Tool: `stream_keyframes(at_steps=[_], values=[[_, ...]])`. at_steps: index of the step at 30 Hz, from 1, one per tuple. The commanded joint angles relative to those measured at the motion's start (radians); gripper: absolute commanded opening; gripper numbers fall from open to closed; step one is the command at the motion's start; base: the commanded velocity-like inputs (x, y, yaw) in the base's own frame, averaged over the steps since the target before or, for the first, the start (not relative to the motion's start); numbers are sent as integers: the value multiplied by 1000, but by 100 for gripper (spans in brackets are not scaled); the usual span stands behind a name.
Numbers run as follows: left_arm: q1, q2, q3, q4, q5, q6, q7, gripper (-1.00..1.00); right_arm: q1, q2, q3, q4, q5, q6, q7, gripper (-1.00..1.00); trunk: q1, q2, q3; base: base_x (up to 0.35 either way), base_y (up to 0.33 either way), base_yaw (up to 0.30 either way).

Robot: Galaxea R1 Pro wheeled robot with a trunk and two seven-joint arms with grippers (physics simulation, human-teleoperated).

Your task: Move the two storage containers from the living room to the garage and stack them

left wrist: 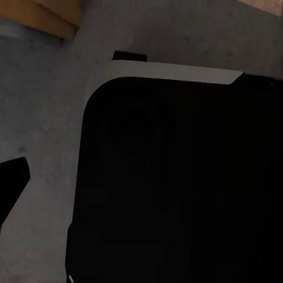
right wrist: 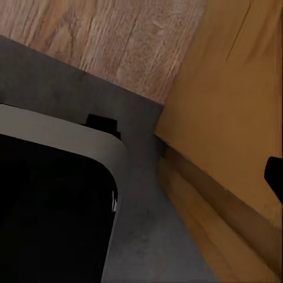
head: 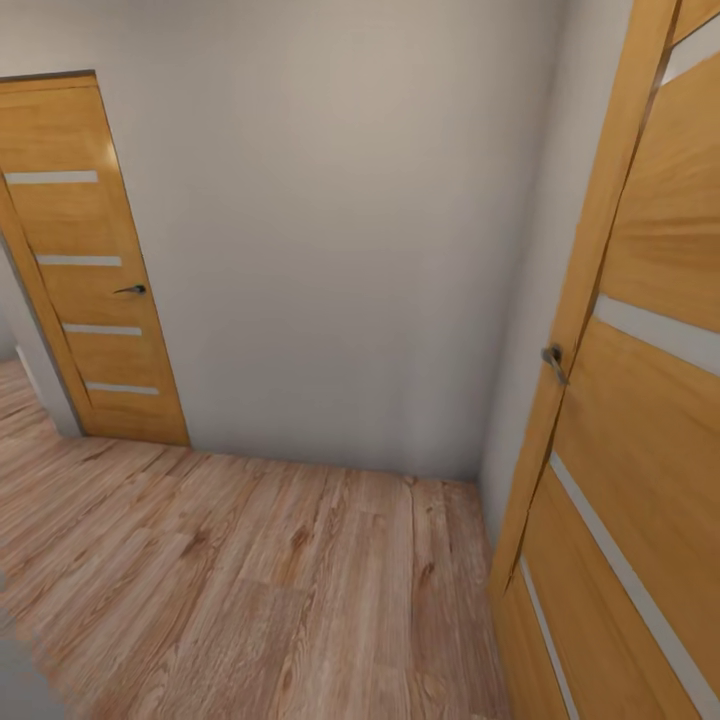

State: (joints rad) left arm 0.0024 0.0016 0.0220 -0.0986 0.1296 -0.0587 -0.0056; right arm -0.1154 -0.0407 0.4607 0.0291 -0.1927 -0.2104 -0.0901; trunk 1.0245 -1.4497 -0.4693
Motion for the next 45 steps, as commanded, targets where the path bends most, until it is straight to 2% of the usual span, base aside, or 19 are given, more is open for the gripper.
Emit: stream_keyframes(at_steps=[1,32,39,45], values=[[0,0,1,-1,7,-1,-1,100,-1,1,9,3,-9,-6,-1,100,1,0,-1,303,0,0],[1,0,1,0,10,-1,-1,100,-1,-1,9,3,-8,-6,0,100,1,0,-1,320,0,0],[0,0,3,-3,12,-2,0,100,0,11,13,3,-5,-6,1,100,1,0,-1,0,0,0],[0,0,3,-3,13,-1,1,100,0,10,12,3,-2,-7,1,100,1,0,-1,30,0,0]])
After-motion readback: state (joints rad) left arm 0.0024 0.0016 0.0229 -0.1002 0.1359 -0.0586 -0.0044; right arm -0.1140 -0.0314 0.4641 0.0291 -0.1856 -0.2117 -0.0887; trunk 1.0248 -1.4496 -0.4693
